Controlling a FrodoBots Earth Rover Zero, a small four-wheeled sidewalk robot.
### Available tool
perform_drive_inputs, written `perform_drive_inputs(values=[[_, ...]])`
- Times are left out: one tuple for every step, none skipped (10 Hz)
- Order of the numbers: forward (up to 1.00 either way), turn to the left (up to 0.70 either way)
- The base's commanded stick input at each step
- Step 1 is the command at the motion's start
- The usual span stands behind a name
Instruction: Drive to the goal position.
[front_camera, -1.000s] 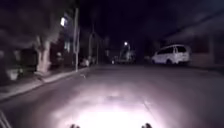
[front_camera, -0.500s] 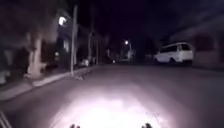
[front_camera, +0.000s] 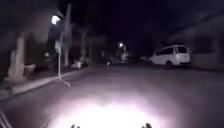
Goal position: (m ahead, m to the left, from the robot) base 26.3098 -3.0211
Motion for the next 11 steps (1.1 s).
perform_drive_inputs(values=[[0.85, 0.0], [0.85, 0.0], [0.85, 0.0], [0.85, 0.0], [0.85, 0.0], [0.85, 0.0], [0.85, 0.0], [0.85, 0.0], [0.85, 0.0], [0.85, 0.0], [0.85, 0.0]])
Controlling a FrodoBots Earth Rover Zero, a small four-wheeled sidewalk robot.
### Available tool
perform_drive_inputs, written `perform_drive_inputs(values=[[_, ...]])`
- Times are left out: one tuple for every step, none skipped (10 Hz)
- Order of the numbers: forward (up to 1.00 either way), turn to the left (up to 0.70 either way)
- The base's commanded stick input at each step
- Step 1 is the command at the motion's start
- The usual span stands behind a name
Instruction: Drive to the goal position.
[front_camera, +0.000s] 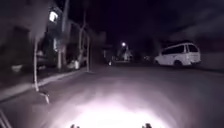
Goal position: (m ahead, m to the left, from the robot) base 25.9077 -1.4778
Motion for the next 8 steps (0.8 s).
perform_drive_inputs(values=[[0.85, 0.0], [0.85, 0.0], [0.85, 0.0], [0.85, 0.0], [0.85, 0.0], [0.85, 0.0], [0.85, 0.0], [0.85, 0.0]])
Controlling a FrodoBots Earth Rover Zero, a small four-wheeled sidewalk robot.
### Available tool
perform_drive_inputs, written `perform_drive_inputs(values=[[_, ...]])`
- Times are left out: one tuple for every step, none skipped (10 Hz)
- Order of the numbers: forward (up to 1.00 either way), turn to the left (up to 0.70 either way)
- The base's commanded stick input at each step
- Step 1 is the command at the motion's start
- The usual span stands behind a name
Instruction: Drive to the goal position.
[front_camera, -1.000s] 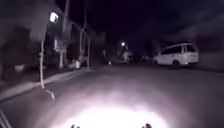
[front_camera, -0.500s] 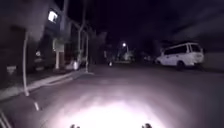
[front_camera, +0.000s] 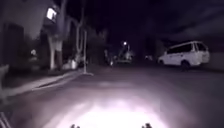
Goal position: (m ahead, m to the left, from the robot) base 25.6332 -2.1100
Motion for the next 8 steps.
perform_drive_inputs(values=[[0.85, 0.0], [0.85, 0.0], [0.85, 0.0], [0.85, 0.0], [0.85, 0.0], [0.85, 0.0], [0.85, 0.0], [0.85, -0.07]])
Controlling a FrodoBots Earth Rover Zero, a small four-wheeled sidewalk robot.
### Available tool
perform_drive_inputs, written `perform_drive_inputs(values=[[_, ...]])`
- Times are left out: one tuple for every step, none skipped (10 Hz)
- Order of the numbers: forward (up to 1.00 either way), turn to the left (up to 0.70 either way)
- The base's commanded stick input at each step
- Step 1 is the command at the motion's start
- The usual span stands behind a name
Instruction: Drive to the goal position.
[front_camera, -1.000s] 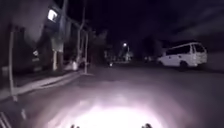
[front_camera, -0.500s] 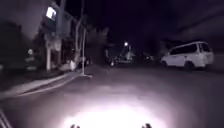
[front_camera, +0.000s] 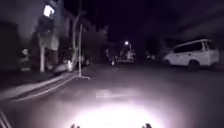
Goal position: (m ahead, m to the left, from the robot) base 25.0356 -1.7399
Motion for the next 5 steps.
perform_drive_inputs(values=[[0.85, -0.3], [0.85, -0.34], [0.85, -0.19], [0.85, -0.05], [0.85, 0.0]])
